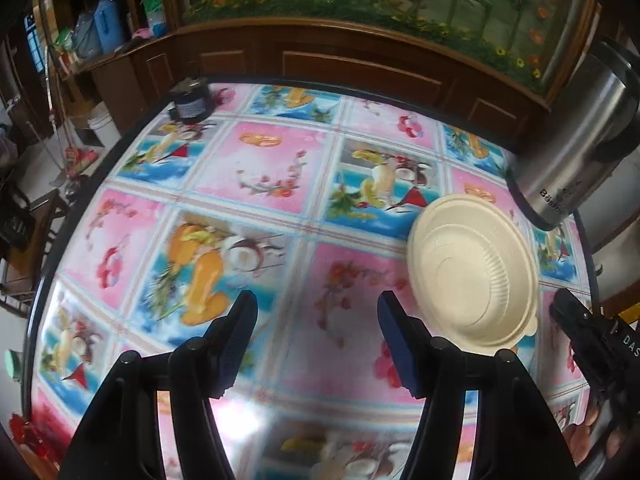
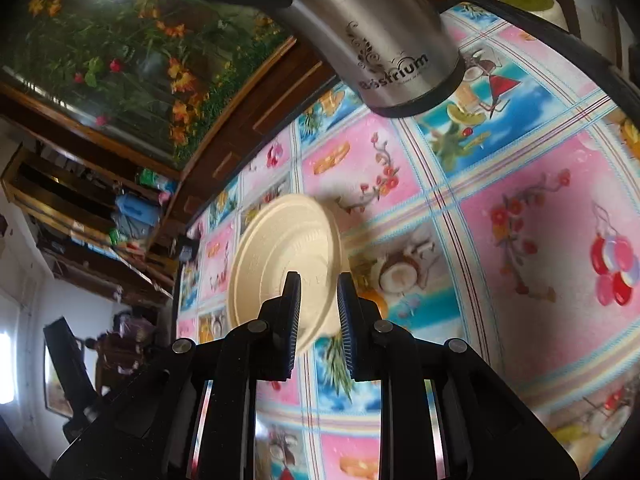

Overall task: Organize plates and bowls
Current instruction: 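Move the right gripper to the tan plastic bowl and close on its rim, then lift the tan bowl and carry it toward the red plate stack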

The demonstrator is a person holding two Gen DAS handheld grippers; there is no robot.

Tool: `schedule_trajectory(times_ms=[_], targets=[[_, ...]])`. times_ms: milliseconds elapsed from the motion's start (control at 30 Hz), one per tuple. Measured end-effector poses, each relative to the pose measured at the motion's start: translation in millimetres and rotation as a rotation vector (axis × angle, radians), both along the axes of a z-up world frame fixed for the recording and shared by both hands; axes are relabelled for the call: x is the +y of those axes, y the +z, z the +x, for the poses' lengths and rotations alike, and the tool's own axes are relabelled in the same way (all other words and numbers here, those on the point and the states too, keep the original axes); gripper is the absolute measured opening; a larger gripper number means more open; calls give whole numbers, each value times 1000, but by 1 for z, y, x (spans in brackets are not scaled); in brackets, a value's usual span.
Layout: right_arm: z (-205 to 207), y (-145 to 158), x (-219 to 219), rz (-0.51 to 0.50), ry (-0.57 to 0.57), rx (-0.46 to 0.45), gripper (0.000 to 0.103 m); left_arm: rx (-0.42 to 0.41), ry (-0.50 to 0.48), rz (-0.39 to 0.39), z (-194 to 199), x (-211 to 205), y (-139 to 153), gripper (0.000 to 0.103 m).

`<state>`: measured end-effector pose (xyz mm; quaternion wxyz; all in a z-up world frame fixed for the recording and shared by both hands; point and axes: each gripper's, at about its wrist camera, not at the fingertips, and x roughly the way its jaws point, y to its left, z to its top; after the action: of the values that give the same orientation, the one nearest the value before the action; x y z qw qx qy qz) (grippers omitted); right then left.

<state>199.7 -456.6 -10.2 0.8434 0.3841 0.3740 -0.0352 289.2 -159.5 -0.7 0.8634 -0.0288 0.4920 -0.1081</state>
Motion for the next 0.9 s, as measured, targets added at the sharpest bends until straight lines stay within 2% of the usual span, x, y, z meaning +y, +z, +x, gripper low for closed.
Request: schedule_trajectory(times_ms=[100, 200, 333, 467, 767, 867, 900], targets=[[8, -10, 0, -40, 4, 32, 19, -10, -4, 13, 5, -13, -1, 63], [16, -20, -9, 13, 18, 40, 19, 2, 3, -17, 14, -25, -5, 63], [20, -16, -12, -11, 9, 39, 19, 2, 2, -30, 23, -37, -7, 63], [27, -21, -9, 7, 34, 45, 19, 24, -5, -50, 29, -46, -15, 63], [35, -28, 3, -25, 48, 75, 19, 69, -16, -51, 31, -56, -32, 62], [37, -32, 3, -24, 39, 85, 19, 66, -26, -46, 29, -58, -33, 61], [37, -33, 4, -29, 38, 90, 19, 64, -27, -47, 29, -58, -33, 55]])
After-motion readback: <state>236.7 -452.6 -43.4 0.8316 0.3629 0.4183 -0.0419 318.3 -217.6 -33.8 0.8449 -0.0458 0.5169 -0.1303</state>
